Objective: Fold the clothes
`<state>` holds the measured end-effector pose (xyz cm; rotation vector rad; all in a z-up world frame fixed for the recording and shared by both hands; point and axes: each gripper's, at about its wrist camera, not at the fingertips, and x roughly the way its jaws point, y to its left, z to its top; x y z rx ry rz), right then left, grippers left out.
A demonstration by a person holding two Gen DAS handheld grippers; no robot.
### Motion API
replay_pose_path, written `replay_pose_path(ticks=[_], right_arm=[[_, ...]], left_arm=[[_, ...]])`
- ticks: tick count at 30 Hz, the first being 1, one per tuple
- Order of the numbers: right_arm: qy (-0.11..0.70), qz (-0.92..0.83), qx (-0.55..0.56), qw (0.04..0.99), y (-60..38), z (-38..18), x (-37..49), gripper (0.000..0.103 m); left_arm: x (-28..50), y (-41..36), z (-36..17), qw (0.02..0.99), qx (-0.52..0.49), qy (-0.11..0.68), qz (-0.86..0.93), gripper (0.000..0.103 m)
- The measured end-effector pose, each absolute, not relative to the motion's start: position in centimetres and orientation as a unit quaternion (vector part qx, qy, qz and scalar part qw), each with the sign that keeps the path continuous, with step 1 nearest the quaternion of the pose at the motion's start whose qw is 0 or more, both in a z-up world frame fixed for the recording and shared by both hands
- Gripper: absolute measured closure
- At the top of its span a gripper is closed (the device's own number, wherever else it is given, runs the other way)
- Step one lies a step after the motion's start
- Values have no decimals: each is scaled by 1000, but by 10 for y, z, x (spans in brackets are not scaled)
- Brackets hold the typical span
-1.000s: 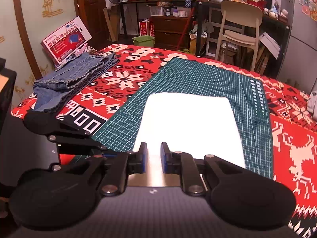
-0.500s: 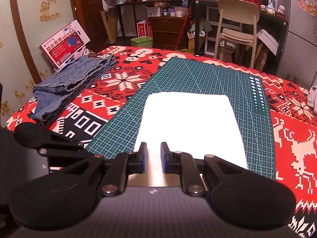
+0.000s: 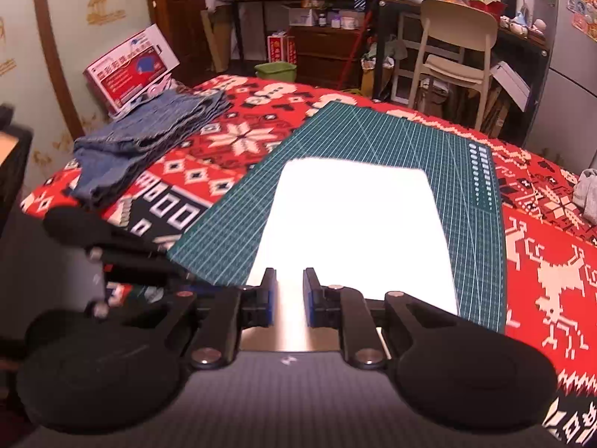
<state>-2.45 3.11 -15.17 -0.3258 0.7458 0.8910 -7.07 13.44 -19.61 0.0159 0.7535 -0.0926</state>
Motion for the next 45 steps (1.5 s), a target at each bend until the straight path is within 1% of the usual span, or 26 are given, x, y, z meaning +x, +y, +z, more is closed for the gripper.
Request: replay_pose_path(ticks=[21,36,40,41,45], right_arm=[[360,414,-122,827,21,-156,-25,87],[357,415,-134,826,19,-152,-32,87],[349,420,-158,823,14,-151,-44,87],[348,420,-163,822,12,-151,-48,87],[355,423,-155,819,1,-149,-55,87]], left_arm=[[-93,118,-195,923,19,374,-84,103],[-103,116,-197,914,-7,385,-126,103],[-106,109,-196,912,3,388,-136,103],[-107,106,-197,911,7,388,-140,101],[-108,100,-197,910,23,390,-141,100]])
